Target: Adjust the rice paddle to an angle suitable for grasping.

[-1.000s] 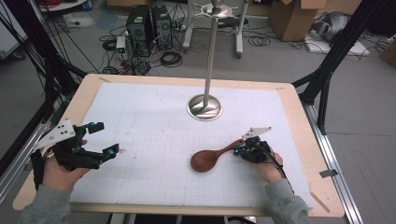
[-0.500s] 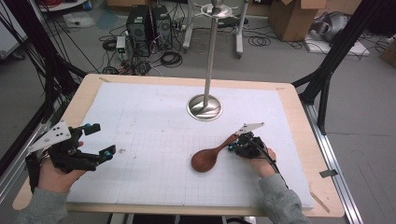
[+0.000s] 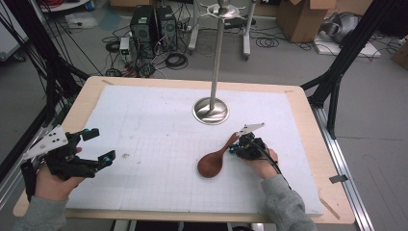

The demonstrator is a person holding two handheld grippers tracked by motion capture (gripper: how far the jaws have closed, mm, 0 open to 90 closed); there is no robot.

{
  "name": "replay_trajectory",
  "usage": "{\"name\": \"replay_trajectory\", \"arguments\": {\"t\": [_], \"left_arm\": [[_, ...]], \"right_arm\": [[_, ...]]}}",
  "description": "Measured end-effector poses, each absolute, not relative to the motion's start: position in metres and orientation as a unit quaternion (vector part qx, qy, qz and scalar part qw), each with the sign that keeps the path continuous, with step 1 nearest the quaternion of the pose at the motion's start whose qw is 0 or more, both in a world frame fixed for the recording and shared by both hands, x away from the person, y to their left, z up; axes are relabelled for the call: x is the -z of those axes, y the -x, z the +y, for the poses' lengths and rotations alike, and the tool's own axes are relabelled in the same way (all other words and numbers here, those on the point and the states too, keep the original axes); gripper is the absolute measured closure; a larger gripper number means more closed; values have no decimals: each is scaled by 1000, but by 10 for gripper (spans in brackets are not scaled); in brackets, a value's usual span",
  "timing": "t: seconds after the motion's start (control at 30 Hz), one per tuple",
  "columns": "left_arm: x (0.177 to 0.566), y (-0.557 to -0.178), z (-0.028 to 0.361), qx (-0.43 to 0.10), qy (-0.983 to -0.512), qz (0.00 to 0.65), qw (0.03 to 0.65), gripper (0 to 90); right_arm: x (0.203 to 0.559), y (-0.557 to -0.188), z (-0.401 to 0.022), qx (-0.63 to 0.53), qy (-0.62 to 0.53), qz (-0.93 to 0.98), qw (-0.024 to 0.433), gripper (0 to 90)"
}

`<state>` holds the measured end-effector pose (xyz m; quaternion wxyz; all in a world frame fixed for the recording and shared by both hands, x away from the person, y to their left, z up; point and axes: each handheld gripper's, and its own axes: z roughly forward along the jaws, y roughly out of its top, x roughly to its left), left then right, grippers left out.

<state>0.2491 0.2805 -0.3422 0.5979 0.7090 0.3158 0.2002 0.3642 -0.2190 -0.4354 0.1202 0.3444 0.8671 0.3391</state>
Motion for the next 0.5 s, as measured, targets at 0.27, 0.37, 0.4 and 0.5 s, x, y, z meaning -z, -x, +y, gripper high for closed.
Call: {"name": "replay_trajectory", "arguments": {"t": [0.27, 0.37, 0.4, 0.5], "left_arm": [[342, -248, 283, -200, -708, 317, 598, 18], [342, -247, 284, -201, -707, 318, 599, 18], [342, -247, 285, -201, -706, 318, 600, 18], [341, -246, 286, -203, -705, 318, 600, 18]], "right_arm": [[435, -369, -207, -340, -336, 871, 118, 895], [435, -370, -200, -339, -330, 873, 115, 895], [435, -370, -198, -339, -327, 874, 116, 895], [435, -371, -194, -339, -323, 876, 117, 895]]}}
